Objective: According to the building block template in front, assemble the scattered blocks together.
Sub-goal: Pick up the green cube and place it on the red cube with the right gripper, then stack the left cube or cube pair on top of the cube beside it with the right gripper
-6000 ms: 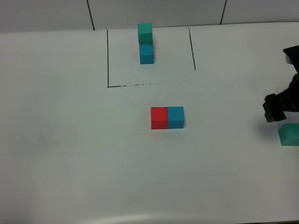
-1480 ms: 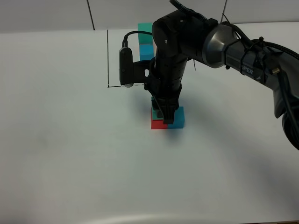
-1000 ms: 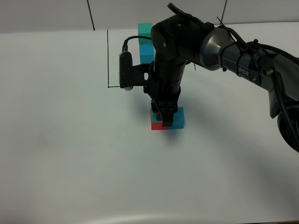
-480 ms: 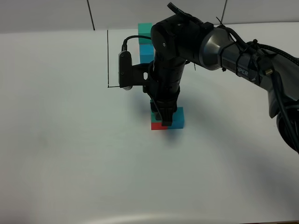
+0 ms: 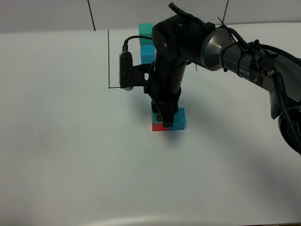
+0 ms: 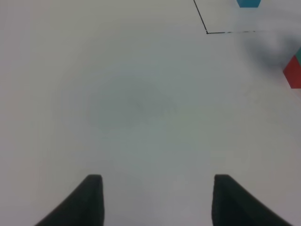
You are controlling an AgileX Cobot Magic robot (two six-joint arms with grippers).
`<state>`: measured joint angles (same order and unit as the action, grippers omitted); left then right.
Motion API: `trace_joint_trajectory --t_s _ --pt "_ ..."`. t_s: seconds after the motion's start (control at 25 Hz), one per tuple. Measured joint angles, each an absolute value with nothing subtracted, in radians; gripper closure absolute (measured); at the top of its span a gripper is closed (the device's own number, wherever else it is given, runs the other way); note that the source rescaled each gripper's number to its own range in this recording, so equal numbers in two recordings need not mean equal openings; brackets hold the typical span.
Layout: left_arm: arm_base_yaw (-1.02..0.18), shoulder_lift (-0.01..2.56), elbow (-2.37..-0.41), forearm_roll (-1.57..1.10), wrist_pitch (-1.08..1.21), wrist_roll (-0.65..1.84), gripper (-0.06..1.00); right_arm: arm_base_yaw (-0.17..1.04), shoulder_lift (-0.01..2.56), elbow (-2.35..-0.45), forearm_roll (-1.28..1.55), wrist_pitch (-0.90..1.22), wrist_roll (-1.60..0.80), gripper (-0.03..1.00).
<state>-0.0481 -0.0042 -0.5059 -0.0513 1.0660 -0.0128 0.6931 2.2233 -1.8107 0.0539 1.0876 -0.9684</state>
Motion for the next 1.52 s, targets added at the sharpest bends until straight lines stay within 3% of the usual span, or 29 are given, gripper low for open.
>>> trace_joint_trajectory --t_s 0.2,0.44,0.6,0.88,1.28,1.52 --pt "-0.048 -0.004 -0.506 -0.051 1.066 -0.013 0.79 0.692 2.227 -1.811 0.057 1.073 -0.968 0.89" --pt "-0.048 -0.004 -0.506 -0.051 1.066 -0.013 0.79 0.686 2.236 -1.811 0.06 1.059 -0.968 0.4" --pt "-0.048 -0.004 -0.506 -0.051 1.066 -0.013 0.79 0.685 2.211 -1.811 0.037 1.064 -0.96 0.24" --pt "-0.048 -0.004 -0.506 -0.051 1.066 -0.012 0.79 0.654 2.055 -1.741 -0.013 1.077 -0.793 0.21" --pt "-0.048 -0.004 -0.506 -0.051 1.066 -0.012 0.79 0.553 1.686 -1.222 -0.065 0.698 -0.487 0.21" --pt "-0.048 -0.004 -0.506 -0.051 1.066 -0.012 0.79 0.544 1.545 -1.068 -0.07 0.663 -0.447 0.21"
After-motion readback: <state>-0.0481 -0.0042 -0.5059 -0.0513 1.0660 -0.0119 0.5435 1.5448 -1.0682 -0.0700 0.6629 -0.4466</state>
